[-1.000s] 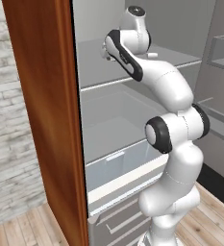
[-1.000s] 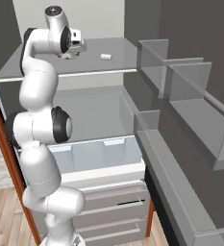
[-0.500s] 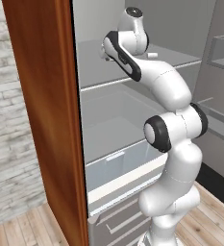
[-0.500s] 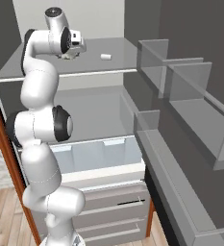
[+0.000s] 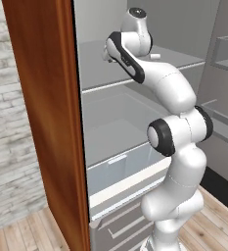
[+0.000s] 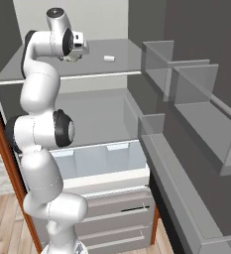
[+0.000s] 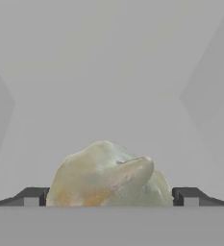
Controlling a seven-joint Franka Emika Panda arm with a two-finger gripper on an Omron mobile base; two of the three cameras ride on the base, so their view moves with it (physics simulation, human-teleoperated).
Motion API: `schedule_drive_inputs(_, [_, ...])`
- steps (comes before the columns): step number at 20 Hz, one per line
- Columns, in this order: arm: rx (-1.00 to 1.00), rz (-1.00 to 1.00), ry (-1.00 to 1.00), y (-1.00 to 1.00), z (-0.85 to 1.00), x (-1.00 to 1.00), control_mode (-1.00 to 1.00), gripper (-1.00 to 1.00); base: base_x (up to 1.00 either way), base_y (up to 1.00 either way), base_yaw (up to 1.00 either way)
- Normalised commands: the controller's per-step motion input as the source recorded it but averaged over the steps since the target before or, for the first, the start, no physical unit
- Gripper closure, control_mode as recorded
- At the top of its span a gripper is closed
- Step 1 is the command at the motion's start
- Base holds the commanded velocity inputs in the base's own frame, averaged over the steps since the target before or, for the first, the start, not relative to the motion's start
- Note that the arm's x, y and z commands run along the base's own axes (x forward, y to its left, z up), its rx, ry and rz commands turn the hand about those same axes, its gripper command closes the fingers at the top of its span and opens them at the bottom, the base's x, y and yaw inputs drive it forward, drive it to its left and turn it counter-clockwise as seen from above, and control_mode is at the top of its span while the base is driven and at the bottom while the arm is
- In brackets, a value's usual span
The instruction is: Retrieve the bottle and the shaker from the cabinet and place them next to the mixing bowl on the counter. Then add garlic from the fridge to the mixing bowl.
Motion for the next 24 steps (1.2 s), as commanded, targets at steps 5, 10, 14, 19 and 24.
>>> schedule_drive_inputs(5, [0.00, 0.00, 0.01, 0.00, 0.00, 0.00, -1.00, 1.00, 0.00, 0.00, 0.00])
schedule_drive_inputs(10, [0.00, 0.00, 0.04, 0.00, 0.00, 0.00, -1.00, 1.00, 0.00, 0.00, 0.00])
schedule_drive_inputs(14, [0.00, 0.00, 0.00, -0.01, 0.00, -0.17, -1.00, 1.00, 0.00, 0.00, 0.00])
schedule_drive_inputs(19, [0.08, -0.03, -0.05, -0.32, 0.00, -0.81, -1.00, 1.00, 0.00, 0.00, 0.00])
schedule_drive_inputs(24, [0.10, -0.08, -0.04, -0.50, 0.00, -0.79, -1.00, 1.00, 0.00, 0.00, 0.00])
